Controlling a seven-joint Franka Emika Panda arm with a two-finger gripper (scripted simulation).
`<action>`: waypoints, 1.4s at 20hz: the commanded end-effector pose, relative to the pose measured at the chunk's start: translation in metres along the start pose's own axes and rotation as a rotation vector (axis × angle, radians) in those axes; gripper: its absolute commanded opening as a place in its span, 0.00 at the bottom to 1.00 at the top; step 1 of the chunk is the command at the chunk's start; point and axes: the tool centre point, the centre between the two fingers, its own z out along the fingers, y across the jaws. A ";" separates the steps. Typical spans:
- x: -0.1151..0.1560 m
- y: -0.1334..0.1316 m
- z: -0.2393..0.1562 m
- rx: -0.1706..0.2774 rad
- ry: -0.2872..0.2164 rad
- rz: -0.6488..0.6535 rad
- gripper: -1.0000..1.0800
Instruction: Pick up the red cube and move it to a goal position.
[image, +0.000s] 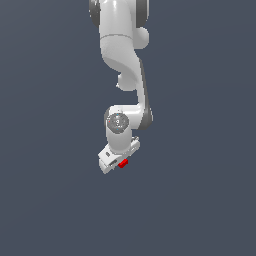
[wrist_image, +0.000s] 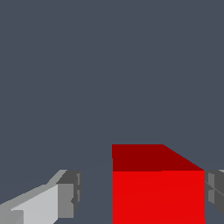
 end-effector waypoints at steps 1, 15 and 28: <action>0.001 0.000 0.001 0.000 0.000 -0.008 0.96; 0.000 -0.001 0.001 0.000 0.000 -0.008 0.00; -0.007 -0.048 -0.003 0.000 0.000 -0.008 0.00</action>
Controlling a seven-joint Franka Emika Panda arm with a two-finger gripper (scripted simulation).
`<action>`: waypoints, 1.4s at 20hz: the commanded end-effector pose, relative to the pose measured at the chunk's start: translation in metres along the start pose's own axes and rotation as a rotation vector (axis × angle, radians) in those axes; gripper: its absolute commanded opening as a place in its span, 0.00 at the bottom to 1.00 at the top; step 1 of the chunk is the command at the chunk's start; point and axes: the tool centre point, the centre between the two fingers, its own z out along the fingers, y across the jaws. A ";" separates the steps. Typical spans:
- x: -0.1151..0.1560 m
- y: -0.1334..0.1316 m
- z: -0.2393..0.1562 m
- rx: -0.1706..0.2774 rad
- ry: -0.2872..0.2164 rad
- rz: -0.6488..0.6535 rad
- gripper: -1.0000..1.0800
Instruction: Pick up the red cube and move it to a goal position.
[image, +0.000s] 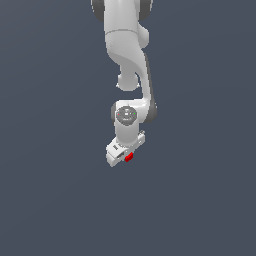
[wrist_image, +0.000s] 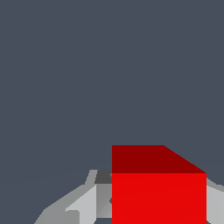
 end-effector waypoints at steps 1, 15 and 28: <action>-0.002 -0.016 -0.002 0.000 0.001 -0.001 0.00; -0.014 -0.122 -0.010 -0.001 0.000 -0.001 0.00; -0.015 -0.147 -0.012 -0.001 0.000 -0.001 0.00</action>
